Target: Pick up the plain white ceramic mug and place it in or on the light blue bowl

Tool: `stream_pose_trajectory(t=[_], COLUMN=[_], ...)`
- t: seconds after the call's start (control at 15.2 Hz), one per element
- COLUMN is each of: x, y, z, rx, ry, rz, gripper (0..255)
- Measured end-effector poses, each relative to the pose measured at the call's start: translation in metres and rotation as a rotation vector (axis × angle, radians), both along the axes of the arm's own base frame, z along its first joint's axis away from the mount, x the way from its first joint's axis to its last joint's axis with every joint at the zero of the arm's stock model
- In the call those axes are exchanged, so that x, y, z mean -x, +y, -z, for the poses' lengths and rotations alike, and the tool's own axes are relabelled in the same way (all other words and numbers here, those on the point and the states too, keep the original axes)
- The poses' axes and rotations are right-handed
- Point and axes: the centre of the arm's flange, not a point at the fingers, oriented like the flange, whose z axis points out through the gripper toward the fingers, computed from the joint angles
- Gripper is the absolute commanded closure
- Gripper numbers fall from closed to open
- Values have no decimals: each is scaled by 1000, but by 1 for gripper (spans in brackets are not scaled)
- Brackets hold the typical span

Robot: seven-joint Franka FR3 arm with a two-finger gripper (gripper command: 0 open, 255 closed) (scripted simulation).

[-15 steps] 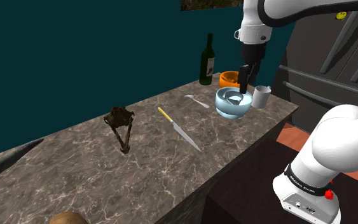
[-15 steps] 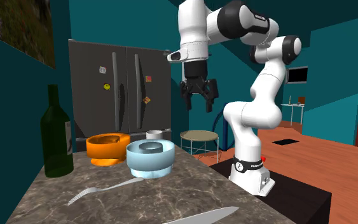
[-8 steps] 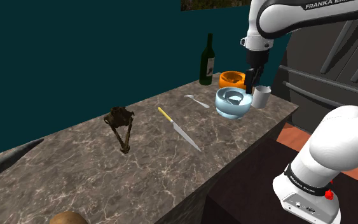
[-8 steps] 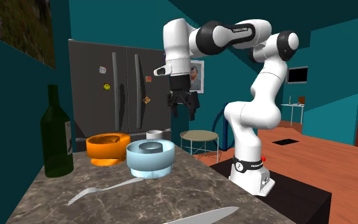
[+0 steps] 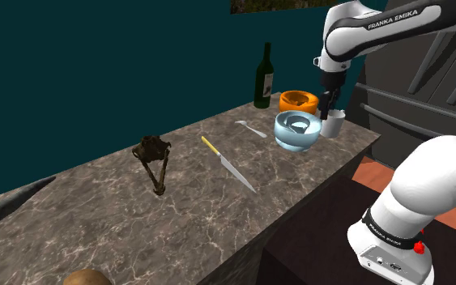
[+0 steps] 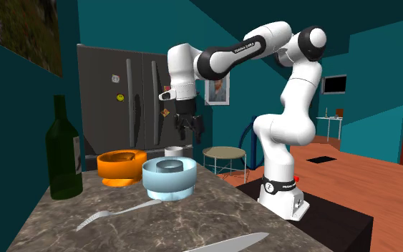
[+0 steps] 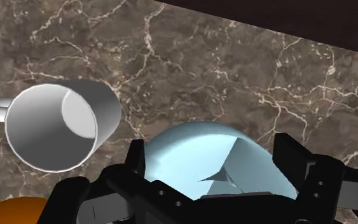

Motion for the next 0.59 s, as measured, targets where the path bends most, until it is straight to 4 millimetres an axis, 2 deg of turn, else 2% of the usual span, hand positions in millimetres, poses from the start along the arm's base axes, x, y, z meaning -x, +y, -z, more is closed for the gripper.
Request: stream_pose_trajectory(t=[0.26, 0.4, 0.59], x=[2, -5, -4], y=[-48, -72, -87], z=[25, 37, 50], rx=[5, 9, 11], ry=[8, 12, 16], rz=[0, 1, 0], gripper=[0, 0, 0])
